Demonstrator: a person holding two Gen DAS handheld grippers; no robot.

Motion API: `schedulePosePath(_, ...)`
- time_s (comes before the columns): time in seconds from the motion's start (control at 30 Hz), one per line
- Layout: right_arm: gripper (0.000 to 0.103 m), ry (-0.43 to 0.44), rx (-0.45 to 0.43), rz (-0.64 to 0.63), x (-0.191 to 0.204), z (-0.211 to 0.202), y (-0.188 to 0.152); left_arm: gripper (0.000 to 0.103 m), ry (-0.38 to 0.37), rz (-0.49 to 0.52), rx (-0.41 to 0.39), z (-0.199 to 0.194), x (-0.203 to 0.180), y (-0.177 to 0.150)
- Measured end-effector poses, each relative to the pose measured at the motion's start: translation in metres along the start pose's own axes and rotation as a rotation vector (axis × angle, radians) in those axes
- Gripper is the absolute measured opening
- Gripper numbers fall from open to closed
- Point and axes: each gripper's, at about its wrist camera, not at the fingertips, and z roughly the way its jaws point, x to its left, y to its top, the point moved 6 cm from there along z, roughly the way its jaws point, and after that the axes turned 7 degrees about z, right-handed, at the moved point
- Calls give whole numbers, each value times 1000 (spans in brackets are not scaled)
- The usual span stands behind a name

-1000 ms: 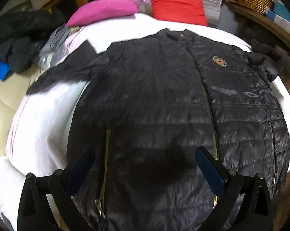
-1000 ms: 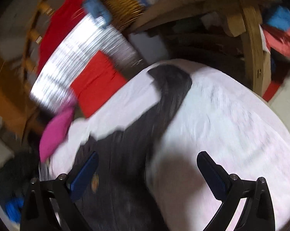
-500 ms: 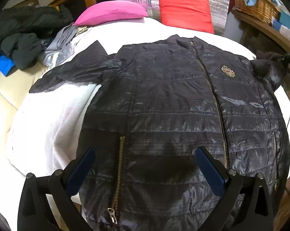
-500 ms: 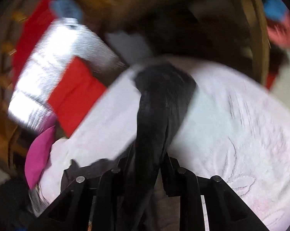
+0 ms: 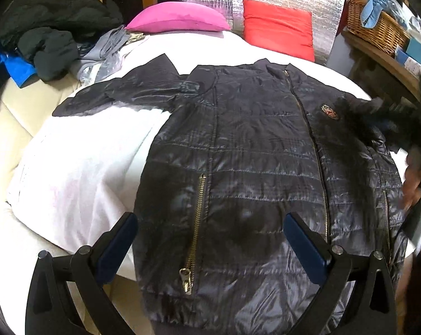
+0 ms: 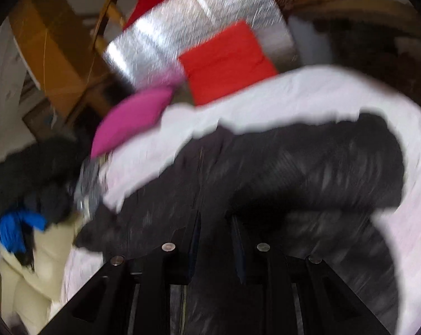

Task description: Fold large clothes

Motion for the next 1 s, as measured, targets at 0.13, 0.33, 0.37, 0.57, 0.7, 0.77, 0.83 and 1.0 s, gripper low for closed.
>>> schedulePosePath(0.13,33,8,257,150,-17,45,-48,103,12,38,-2,-6,-4,3)
schedulePosePath(0.33,52,202,231,290,-50,3,-52,103,18,164,-68,-20,-43,37)
schedulePosePath(0.37,78,240,169,311,-61,-16,-46,103,13,201,-90,-23,-59,50)
schedulePosePath(0.57,99,342,-71,522,-142,-84,-27,103,-13,420,-172,-21,-162,112)
schedulePosePath(0.7,99,344,-57,644,-182,-79,-39,103,-49,551,-157,-1,-246,155)
schedulePosePath(0.77,98,334,-30,674,-194,-67,-49,103,-94,555,-95,16,-278,176)
schedulePosePath(0.83,97,358,-44,664,-195,-66,-49,103,-116,552,-63,26,-302,192)
schedulePosePath(1.0,97,312,-6,585,-194,-60,-49,103,-203,575,45,57,-364,222)
